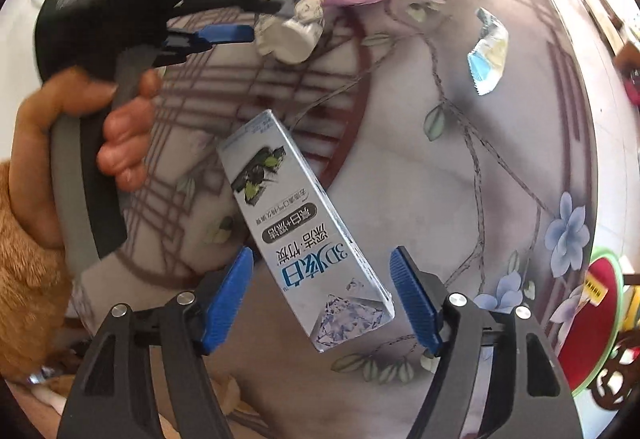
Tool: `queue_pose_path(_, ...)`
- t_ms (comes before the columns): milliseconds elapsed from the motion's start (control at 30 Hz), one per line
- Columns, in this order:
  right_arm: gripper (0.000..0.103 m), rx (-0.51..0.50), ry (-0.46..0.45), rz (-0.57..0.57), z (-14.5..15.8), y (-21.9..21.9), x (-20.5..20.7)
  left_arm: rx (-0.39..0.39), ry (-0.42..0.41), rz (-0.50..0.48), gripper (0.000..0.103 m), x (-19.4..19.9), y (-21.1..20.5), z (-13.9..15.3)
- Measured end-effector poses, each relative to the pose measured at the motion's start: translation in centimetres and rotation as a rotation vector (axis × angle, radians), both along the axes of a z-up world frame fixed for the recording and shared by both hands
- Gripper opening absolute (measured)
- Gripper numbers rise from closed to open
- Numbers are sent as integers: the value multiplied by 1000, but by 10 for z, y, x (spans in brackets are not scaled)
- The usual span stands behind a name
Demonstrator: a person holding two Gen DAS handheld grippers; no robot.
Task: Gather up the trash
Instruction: 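Grasp the white paper cups with the left tool while the right tool grasps the white toothpaste box, then lift the cups and toothpaste box and carry them toward the red bucket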
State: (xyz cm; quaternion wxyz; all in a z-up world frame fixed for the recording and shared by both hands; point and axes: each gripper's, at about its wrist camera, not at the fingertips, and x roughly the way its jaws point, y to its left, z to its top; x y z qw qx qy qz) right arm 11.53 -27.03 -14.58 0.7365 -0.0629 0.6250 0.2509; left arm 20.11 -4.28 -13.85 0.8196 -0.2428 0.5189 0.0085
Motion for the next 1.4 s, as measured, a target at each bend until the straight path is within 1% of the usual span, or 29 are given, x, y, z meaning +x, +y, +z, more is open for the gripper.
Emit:
queue_pose_path(100,73,-2,-4,5,0,2,2,-41,14,14,37,-16,12,0)
queue_pose_path(200,77,-6,-6,13,-2,14,7,-41,18,34,37,-40,26,3)
queue_pose_path(267,77,-22,-3,10,-6,19,6,-29,32,41,37,-58,35,5)
queue_pose_path(300,74,-41,-2,10,-9,26,2,-24,42,43,37,-66,38,6)
queue_pose_path(333,65,-59,2,12,-13,28,-1,-17,53,48,37,-77,43,7)
queue_pose_path(367,60,-77,7,18,-16,31,-3,-13,57,50,37,-85,46,8)
queue_pose_path(500,55,-66,15,32,-18,40,-15,12,78,61,37,-110,54,7)
queue_pose_path(600,55,-65,22,45,-17,49,-21,-11,76,79,38,-122,58,4)
queue_pose_path(700,57,-73,29,55,-18,59,-23,-11,79,80,38,-126,58,3)
queue_pose_path(800,63,-76,11,64,-16,65,-23,-21,88,79,40,-125,58,0)
queue_pose_path(933,64,-72,-14,69,-13,71,-18,-39,99,85,48,-118,53,-6)
queue_pose_path(1000,64,-85,-17,76,-13,76,-16,-34,100,87,49,-115,51,-7)
queue_pose_path(1267,64,-81,-7,86,-17,77,-13,-54,102,107,48,-101,50,-14)
queue_pose_path(1300,64,-80,-7,83,-17,77,-13,-54,103,107,48,-101,49,-15)
queue_pose_path(1367,64,-78,-4,79,-18,75,-12,-52,113,103,40,-100,48,-18)
queue_pose_path(1400,64,-78,-2,76,-18,73,-13,-51,116,101,40,-100,47,-19)
